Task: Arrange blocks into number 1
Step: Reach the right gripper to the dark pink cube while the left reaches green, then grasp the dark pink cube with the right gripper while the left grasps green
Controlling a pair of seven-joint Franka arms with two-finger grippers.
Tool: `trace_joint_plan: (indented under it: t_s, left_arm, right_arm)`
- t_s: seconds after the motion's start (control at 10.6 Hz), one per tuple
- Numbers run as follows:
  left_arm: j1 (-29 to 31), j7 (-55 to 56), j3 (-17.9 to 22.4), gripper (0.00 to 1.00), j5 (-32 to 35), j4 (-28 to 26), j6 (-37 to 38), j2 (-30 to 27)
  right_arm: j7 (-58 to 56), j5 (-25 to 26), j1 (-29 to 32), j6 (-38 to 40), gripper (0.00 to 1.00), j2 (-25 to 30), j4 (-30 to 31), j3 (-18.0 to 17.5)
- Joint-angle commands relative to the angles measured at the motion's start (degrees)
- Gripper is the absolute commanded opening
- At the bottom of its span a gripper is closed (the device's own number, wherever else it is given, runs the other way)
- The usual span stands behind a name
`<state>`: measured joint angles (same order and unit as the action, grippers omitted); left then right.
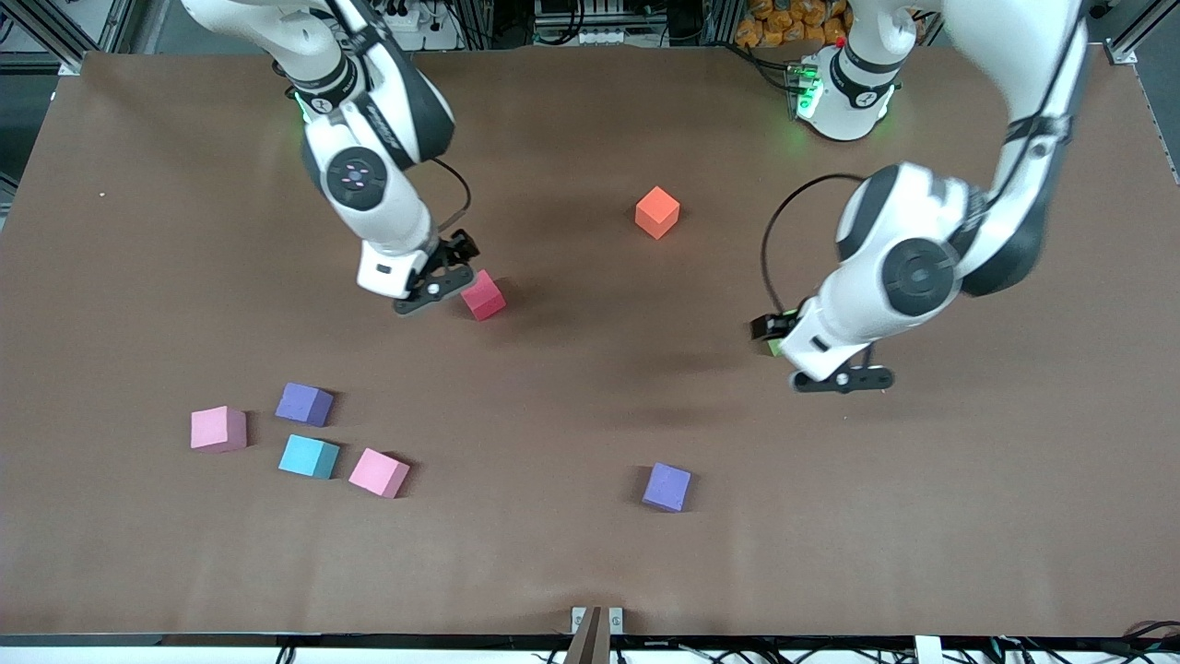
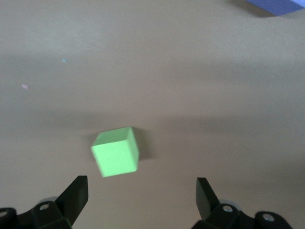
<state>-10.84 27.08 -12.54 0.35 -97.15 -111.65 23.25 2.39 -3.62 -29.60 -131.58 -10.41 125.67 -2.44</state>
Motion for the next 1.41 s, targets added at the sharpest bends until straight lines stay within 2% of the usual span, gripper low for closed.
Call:
trace_joint_plan:
  t_s: [0.0,0.28,0.47,0.57,0.85,0.94,1.04,1.13,1.22,1.32]
  left_arm:
    - [0.64,3.58,0.14,1.0,0.01,-3.3,-3.74,-1.81]
    - [1.09,8.06,0.14,1.0,0.01,-8.12,-10.93,-1.89]
    - [0.65,12.62,0.23,1.0,0.7,-11.03,-12.97,-2.34]
    - [0.82,13.34,0.15,1.0,2.88,-13.74,-14.63,-3.47]
    - [0.91,17.03,0.23,1.0,3.52,-25.33,-23.94,-8.21]
    - [0.82,17.73,0.23,1.0,5.09,-27.71,-25.27,-8.49]
    - [0.73,20.44,0.15,1.0,9.11,-29.3,-25.81,-8.23]
    - [0.82,24.03,0.06,1.0,12.45,-30.19,-27.64,-7.7]
    - [0.82,26.16,-0.03,1.0,13.53,-30.29,-28.35,-6.83]
    - [0.82,26.18,-0.03,1.0,13.63,-30.2,-28.79,-6.04]
  right_arm:
    - [2.53,-1.3,-3.35,-5.16,1.0,-3.46,0.8,0.59]
    - [2.53,-1.12,-4.76,-10.09,1.0,-7.16,0.89,0.68]
    - [2.44,1.67,-5.3,-10.98,1.0,-8.13,0.89,0.85]
    - [2.44,2.65,-4.95,-11.24,1.0,-8.49,0.8,0.85]
    - [2.44,3.97,-5.03,-12.56,0.99,-9.98,0.89,0.94]
    - [2.44,4.41,-5.12,-13.17,0.84,-10.68,0.89,0.94]
    - [2.44,4.41,-5.21,-13.79,0.56,-11.3,0.89,0.94]
    - [2.53,4.41,-5.38,-13.71,0.17,-11.13,0.89,0.94]
    - [3.92,4.41,-5.56,-12.92,0.0,-10.52,0.89,0.77]
    - [8.89,4.24,-6.6,-10.83,0.0,-9.82,0.71,0.59]
